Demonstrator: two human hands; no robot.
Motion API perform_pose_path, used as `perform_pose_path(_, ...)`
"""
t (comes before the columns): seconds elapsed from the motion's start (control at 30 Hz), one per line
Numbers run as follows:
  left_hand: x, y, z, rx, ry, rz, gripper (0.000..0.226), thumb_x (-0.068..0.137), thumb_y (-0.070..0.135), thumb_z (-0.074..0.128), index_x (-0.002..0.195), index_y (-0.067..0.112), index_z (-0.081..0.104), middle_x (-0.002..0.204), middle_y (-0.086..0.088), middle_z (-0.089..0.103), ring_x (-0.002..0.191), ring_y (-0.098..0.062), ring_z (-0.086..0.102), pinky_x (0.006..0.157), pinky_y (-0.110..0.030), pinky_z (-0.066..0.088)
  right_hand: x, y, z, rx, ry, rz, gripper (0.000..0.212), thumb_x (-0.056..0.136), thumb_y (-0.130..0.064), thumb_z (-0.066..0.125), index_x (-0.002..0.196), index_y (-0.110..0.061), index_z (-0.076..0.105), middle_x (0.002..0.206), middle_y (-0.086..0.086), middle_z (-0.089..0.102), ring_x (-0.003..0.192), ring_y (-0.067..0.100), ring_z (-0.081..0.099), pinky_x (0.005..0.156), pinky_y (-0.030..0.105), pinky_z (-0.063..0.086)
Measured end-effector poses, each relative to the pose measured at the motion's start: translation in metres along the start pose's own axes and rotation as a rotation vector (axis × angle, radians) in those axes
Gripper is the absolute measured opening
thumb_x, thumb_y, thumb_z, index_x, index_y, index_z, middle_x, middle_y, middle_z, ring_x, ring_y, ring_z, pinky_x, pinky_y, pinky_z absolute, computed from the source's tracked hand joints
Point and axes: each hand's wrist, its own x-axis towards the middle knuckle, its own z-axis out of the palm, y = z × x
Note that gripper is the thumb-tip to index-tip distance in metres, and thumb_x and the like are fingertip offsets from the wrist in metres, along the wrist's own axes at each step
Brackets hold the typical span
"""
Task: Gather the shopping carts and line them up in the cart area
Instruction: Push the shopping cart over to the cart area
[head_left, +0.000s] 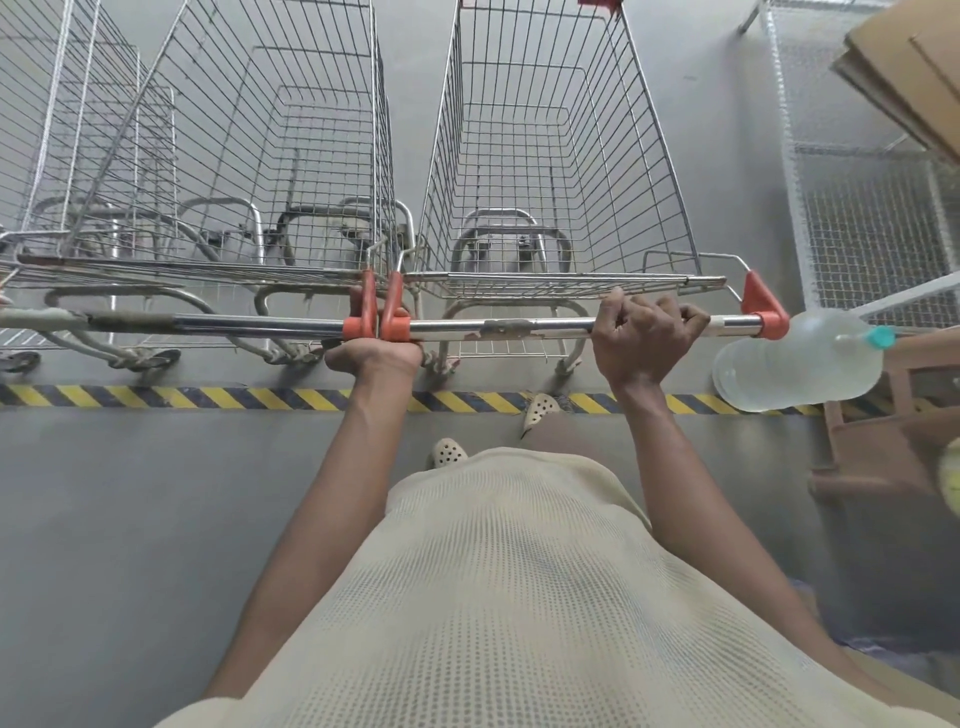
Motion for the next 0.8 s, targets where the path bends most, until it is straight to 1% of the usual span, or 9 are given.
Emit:
perform_pose_path(0.1, 0.005, -0.001, 0.001, -0.008, -0.002, 0.002, 0.087, 0.099, 0.063, 0.0, 0.082, 0.008, 0.065, 0.11, -0.012, 0.076, 0.109, -0.04, 0.07, 0.051, -0.022, 0.033, 0.0, -0.001, -0.001, -0.003, 0.016, -0.012, 0.045, 0.095, -0.023, 0.06, 0.051, -0.013, 0.063, 0.051, -0.005, 0.06, 0.061, 0.019, 0.052, 0.084, 0.041, 0.033)
perform_pose_path(0.23, 0.013, 0.001, -0.004, -0.009, -0.019, -0.013, 0.089, 0.099, 0.066, 0.0, 0.085, 0.009, 0.067, 0.098, -0.01, 0.078, 0.106, -0.039, 0.071, 0.053, -0.022, 0.036, -0.001, 0.0, -0.001, -0.007, -0.007, -0.014, 0.044, 0.096, -0.026, 0.058, 0.055, -0.013, 0.067, 0.054, -0.005, 0.063, 0.062, 0.018, 0.053, 0.085, 0.041, 0.034)
perform_pose_path(0.3, 0.016, 0.001, -0.007, -0.021, -0.027, -0.024, 0.084, 0.1, 0.063, 0.004, 0.086, 0.009, 0.068, 0.098, -0.01, 0.078, 0.1, -0.038, 0.073, 0.055, -0.023, 0.038, -0.001, 0.0, 0.0, -0.005, -0.011, -0.009, 0.045, 0.097, -0.027, 0.056, 0.056, -0.013, 0.068, 0.055, -0.005, 0.063, 0.063, 0.018, 0.053, 0.085, 0.042, 0.034)
perform_pose_path(0.37, 0.018, 0.001, -0.007, -0.026, -0.025, -0.021, 0.082, 0.101, 0.06, 0.006, 0.093, 0.008, 0.069, 0.1, -0.011, 0.078, 0.094, -0.037, 0.075, 0.055, -0.022, 0.039, -0.002, 0.0, 0.0, 0.0, -0.007, -0.012, 0.045, 0.097, -0.026, 0.057, 0.056, -0.013, 0.068, 0.055, -0.005, 0.064, 0.063, 0.019, 0.054, 0.084, 0.043, 0.035)
perform_pose_path(0.47, 0.019, 0.0, -0.007, -0.031, -0.02, -0.023, 0.088, 0.1, 0.06, 0.002, 0.102, 0.004, 0.069, 0.097, -0.011, 0.078, 0.085, -0.037, 0.076, 0.053, -0.021, 0.039, -0.001, 0.0, 0.0, -0.005, 0.007, -0.018, 0.045, 0.097, -0.025, 0.057, 0.055, -0.013, 0.066, 0.054, -0.005, 0.063, 0.062, 0.02, 0.053, 0.084, 0.044, 0.036)
perform_pose_path(0.57, 0.018, -0.001, -0.005, -0.029, -0.021, -0.012, 0.089, 0.101, 0.06, 0.003, 0.099, 0.001, 0.069, 0.097, -0.012, 0.078, 0.084, -0.038, 0.076, 0.052, -0.022, 0.037, -0.001, -0.001, 0.0, -0.015, 0.008, -0.023, 0.045, 0.097, -0.025, 0.058, 0.054, -0.013, 0.065, 0.052, -0.004, 0.06, 0.061, 0.02, 0.052, 0.084, 0.042, 0.034)
perform_pose_path(0.67, 0.02, -0.001, -0.005, -0.022, -0.01, -0.002, 0.085, 0.101, 0.059, 0.005, 0.1, 0.002, 0.067, 0.098, -0.014, 0.077, 0.09, -0.04, 0.075, 0.051, -0.021, 0.037, -0.002, -0.001, 0.0, -0.013, 0.005, -0.032, 0.046, 0.098, -0.026, 0.058, 0.055, -0.013, 0.066, 0.052, -0.005, 0.06, 0.061, 0.02, 0.052, 0.084, 0.042, 0.034)
perform_pose_path(0.77, 0.024, 0.0, -0.006, -0.031, 0.02, 0.017, 0.076, 0.102, 0.058, 0.01, 0.09, 0.006, 0.065, 0.101, -0.015, 0.077, 0.109, -0.04, 0.07, 0.048, -0.019, 0.039, -0.004, 0.001, -0.001, -0.012, -0.006, -0.057, 0.048, 0.1, -0.028, 0.056, 0.056, -0.013, 0.066, 0.053, -0.004, 0.06, 0.062, 0.021, 0.052, 0.084, 0.042, 0.035)
perform_pose_path(0.8, 0.026, 0.0, -0.006, -0.03, 0.025, 0.019, 0.075, 0.102, 0.057, 0.011, 0.089, 0.007, 0.065, 0.1, -0.015, 0.077, 0.111, -0.04, 0.069, 0.047, -0.019, 0.039, -0.005, 0.001, -0.001, -0.012, -0.005, -0.062, 0.049, 0.1, -0.029, 0.056, 0.055, -0.013, 0.066, 0.053, -0.004, 0.06, 0.062, 0.021, 0.052, 0.085, 0.042, 0.036)
